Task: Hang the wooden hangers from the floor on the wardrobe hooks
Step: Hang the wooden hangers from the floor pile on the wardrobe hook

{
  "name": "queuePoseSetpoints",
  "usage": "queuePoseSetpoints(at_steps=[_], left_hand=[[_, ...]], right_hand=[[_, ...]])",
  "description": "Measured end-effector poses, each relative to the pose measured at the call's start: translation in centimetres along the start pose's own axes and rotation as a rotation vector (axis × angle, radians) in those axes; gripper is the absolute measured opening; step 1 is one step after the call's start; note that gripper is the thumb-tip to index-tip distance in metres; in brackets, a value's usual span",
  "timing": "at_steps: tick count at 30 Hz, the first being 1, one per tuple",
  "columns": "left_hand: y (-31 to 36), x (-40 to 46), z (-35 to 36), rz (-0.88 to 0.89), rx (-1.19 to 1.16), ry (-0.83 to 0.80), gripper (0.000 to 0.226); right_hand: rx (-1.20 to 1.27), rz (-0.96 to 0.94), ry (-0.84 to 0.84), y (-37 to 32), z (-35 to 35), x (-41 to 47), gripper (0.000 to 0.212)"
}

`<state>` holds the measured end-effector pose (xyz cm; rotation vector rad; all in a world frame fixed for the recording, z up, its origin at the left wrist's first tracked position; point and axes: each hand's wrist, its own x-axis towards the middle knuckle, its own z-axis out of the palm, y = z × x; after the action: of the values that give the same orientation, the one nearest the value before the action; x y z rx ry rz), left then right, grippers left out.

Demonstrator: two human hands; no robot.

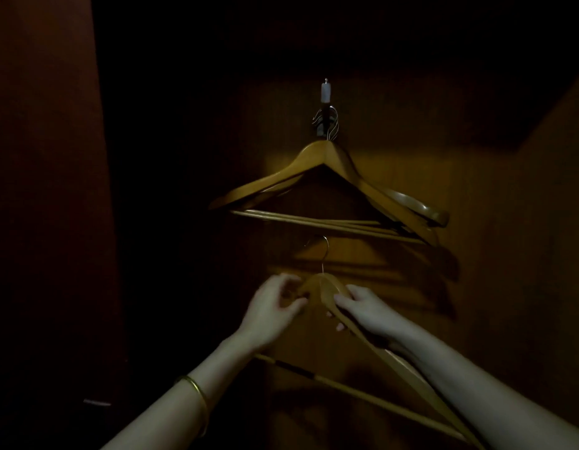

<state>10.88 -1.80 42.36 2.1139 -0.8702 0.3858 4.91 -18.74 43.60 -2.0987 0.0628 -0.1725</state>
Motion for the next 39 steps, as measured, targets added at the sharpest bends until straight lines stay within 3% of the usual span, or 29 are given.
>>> queuePoseSetpoints(at_steps=[2,4,7,10,13,17,20,28,39], left_hand=[[-0.9,1.2,-0.5,-0.040,0.131,0.096,0.060],[-1.1,2.4,-0.8,-0.105,0.145,-0.005,0.075],[-0.8,3.8,-1.2,-0.063,0.147,-0.053,0.054],[0.9,4.9,-2.4,0.051,0.100,0.098,0.028],[3.2,6.7,-3.9,0.167,0.206,0.252,0.034],[5.3,9.4,-5.6,0.240,0.272,0.261,0.047],[5.5,10.3,-6.5,0.301,0.322,0.334,0.042],[6.0,15.0,-8.1,0.303,0.211,0.513,0.036],[3.4,17.1,-7.8,0.206,0.117,0.417,0.033]], right_hand=[[-0.062,-0.033,0.013,-0.6,-0.8,0.2,0.022],[-0.077,-0.067,0.002,-1.6,-1.9,0.3,0.016],[-0.048,-0.133,0.034,-3.4,-3.8,0.5,0.016],[-0.080,-0.206,0.139,-4.9,-5.8,0.9,0.019],[-0.114,-0.268,0.269,-6.6,-7.5,1.9,0.026],[-0.148,-0.338,0.464,-9.0,-9.8,3.1,0.034],[-0.146,-0.364,0.528,-10.6,-11.6,3.7,0.035],[-0.170,-0.444,0.573,-15.0,-14.4,6.4,0.032],[-0.244,-0.432,0.554,-14.8,-13.7,9.7,0.034]])
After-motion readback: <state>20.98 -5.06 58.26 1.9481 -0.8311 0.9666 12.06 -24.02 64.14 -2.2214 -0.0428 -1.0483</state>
